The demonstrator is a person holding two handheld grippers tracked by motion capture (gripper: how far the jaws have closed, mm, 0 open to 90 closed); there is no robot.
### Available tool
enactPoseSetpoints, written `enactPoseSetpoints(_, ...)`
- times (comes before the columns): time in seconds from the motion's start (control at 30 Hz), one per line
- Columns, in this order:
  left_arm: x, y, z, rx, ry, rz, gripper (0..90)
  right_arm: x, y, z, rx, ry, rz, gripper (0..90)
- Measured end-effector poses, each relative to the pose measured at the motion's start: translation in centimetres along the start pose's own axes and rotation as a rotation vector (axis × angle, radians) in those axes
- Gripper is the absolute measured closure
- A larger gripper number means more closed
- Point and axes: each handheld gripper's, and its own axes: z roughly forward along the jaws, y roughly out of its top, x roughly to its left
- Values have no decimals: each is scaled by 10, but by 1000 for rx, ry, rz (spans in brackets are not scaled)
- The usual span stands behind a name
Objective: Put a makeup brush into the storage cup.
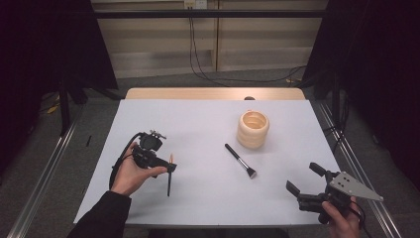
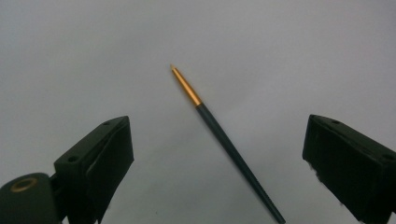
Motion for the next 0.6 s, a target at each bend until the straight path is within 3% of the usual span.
enactPoseSetpoints(0.07, 0, 0, 2, 7, -13, -10, 137, 0, 0, 0, -1, -9, 3, 0)
enactPoseSetpoints(0.1, 0, 1, 4, 29, -28, -42, 168, -1, 0, 0, -4, -14, 3, 2)
enactPoseSetpoints(0.23, 0, 5, 12, 92, -27, -88, 181, 0, 0, 0, -5, -13, 2, 2)
enactPoseSetpoints(0.27, 0, 5, 12, 92, -27, -88, 198, 0, 0, 0, -2, -8, 2, 2)
enactPoseSetpoints(0.33, 2, 8, 19, 146, -40, -99, 227, 0, 0, 0, -3, -7, -1, 2)
enactPoseSetpoints(0.47, 1, 11, 24, 179, -52, -126, 297, 0, 0, 0, 1, -3, 2, 2)
enactPoseSetpoints(0.53, 1, 13, 26, 204, -41, -107, 325, 1, 0, 0, -5, -8, 2, 2)
enactPoseSetpoints(0.6, 0, 13, 27, 205, -36, -116, 358, 1, 0, 0, 0, -2, 0, 2)
